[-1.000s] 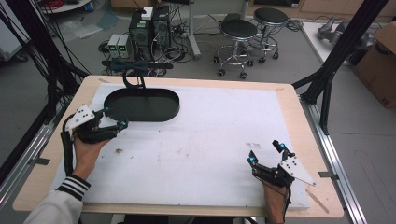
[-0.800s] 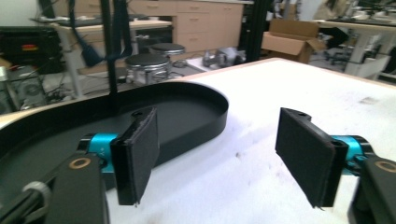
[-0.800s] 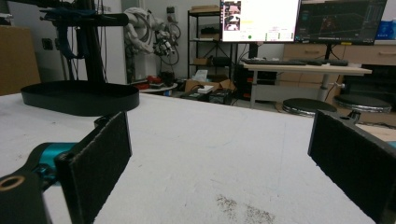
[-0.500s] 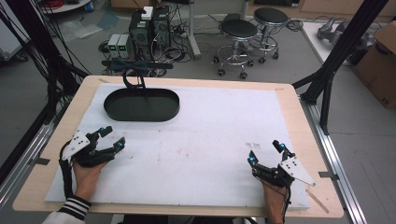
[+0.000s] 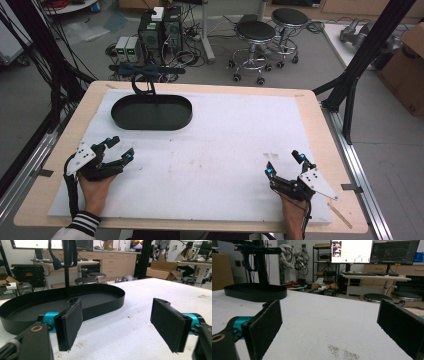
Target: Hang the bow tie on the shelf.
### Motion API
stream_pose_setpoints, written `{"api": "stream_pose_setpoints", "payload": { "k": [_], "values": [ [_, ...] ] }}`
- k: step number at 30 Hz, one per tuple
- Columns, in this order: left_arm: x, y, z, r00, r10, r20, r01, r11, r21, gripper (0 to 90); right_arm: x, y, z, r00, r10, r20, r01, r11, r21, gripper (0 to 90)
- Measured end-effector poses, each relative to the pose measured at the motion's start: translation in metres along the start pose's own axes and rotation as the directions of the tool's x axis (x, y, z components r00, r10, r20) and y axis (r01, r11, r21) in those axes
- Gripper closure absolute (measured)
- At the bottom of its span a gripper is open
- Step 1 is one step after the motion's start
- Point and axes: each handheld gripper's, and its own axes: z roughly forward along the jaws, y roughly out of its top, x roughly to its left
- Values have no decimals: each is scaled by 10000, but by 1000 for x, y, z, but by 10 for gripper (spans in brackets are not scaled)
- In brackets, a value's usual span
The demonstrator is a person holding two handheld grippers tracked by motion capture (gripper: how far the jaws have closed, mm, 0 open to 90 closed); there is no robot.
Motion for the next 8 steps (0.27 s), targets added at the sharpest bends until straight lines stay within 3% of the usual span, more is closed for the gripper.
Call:
{"api": "stream_pose_setpoints", "payload": {
  "k": [8],
  "values": [
    [0,0,-1,10000,12,-89,-13,9999,-108,215,0,0,0,10000,3,-9,-3,10000,5,50]
  ]
}}
